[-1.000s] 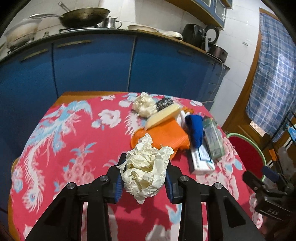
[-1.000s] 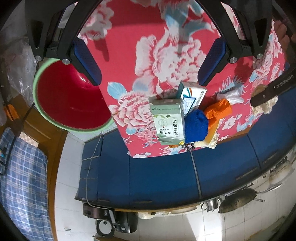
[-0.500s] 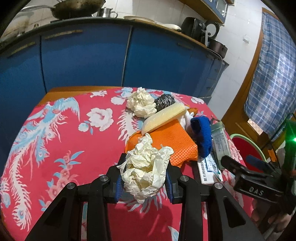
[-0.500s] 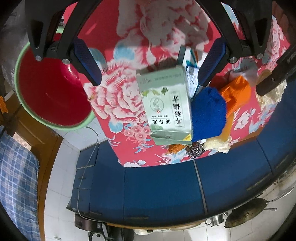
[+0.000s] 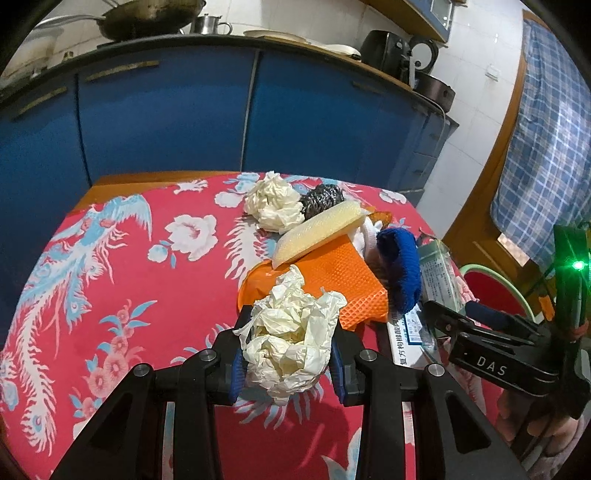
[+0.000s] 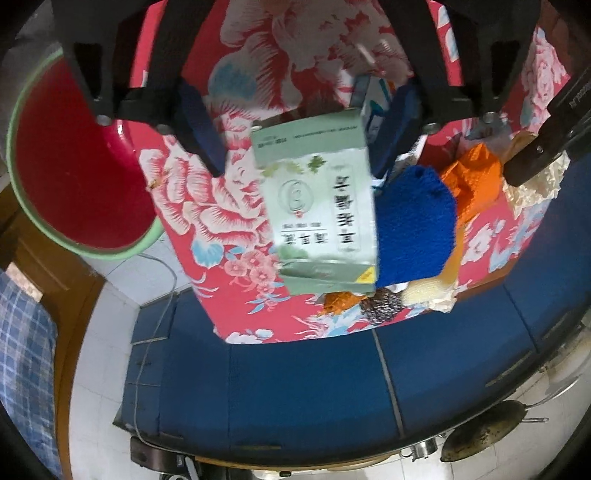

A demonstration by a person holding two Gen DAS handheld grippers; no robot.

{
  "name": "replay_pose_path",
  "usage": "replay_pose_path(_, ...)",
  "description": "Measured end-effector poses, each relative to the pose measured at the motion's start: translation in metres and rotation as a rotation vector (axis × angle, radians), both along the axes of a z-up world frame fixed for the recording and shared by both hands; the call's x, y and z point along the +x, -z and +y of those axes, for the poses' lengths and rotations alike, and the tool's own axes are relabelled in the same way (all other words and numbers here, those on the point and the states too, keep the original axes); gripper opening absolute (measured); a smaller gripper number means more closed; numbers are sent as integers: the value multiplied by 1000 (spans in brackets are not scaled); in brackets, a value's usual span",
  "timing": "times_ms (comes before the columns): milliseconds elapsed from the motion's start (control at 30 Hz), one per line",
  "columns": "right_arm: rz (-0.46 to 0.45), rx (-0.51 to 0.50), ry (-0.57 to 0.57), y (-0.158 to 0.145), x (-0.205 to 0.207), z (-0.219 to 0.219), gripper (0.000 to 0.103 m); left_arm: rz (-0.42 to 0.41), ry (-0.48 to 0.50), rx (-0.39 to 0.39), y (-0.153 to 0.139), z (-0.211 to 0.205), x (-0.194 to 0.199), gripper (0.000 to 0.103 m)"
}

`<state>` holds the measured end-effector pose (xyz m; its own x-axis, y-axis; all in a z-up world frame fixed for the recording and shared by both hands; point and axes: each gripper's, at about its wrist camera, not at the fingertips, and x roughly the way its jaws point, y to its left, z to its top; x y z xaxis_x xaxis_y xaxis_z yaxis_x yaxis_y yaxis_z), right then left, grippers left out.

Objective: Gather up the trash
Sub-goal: 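Grasp the green ear-drop box with the right gripper and lift it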

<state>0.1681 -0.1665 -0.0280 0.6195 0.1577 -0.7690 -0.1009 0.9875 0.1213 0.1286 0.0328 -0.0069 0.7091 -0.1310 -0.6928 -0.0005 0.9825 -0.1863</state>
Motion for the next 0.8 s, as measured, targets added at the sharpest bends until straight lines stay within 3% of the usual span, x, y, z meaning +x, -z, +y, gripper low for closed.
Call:
replay_pose_path(367,-94,1,-27,-27,-34,-11,62,-41,14,9,-24,-22,-20,37)
replay_pose_path(400,-105,-2,-28,-30,-38,-13,50,-44,17,11,-26,-24,-22,37)
replay_pose_path(433,-115,-3,-33,-32,-41,-14,45,-46,22,13,-27,-26,-24,37)
replay_pose_path(800,-106,22,-56,-33,-63,-24,43,-59,36,16,-37,-41,-39,37)
